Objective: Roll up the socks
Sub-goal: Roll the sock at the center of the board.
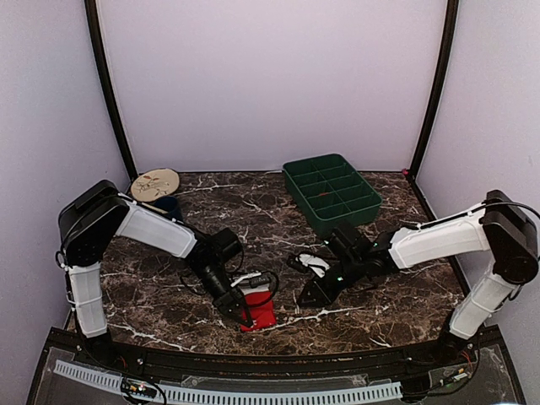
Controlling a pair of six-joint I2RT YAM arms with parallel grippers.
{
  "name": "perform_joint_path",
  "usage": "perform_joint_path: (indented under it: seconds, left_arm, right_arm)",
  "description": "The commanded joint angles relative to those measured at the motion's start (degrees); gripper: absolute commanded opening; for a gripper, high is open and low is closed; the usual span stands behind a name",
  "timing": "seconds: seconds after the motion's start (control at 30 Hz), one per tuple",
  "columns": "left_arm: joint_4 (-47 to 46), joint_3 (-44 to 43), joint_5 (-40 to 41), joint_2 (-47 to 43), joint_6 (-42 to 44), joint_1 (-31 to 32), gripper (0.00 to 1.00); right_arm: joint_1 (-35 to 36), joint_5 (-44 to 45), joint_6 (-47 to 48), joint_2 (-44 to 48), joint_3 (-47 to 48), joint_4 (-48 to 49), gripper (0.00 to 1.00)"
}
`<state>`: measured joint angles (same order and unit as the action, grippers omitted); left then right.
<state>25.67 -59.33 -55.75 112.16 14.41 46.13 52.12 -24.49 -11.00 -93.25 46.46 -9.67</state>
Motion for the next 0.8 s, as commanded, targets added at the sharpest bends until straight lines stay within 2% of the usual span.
perform_joint_path:
  seconds: [0.0, 0.13, 0.4, 0.53, 0.77]
  left_arm:
    - [2.9, -1.6, -1.9, 1.2, 0.7, -0.4, 0.00]
    - [3.2, -2.0, -2.5, 2.1, 0.9, -0.7, 0.00]
    - [4.1, -3.3, -4.2, 3.7, 1.2, -1.4, 0.00]
    - [4.7, -3.9, -4.9, 4.2, 1.5, -1.8, 0.00]
    - [5.6, -4.2, -5.8, 4.6, 2.1, -1.9, 0.00]
  right_arm:
    - [5.5, 12.8, 3.0, 5.4, -1.8, 3.0, 0.30]
    - [10.9, 18.1, 6.5, 5.7, -0.3, 2.0, 0.30]
    - [20.0, 26.4, 12.9, -1.6, 6.9, -1.1, 0.36]
    - [21.6, 29.0, 15.5, -4.7, 10.1, -1.4, 0.44]
    - [23.0, 30.0, 19.8, -10.0, 16.2, -4.6, 0.50]
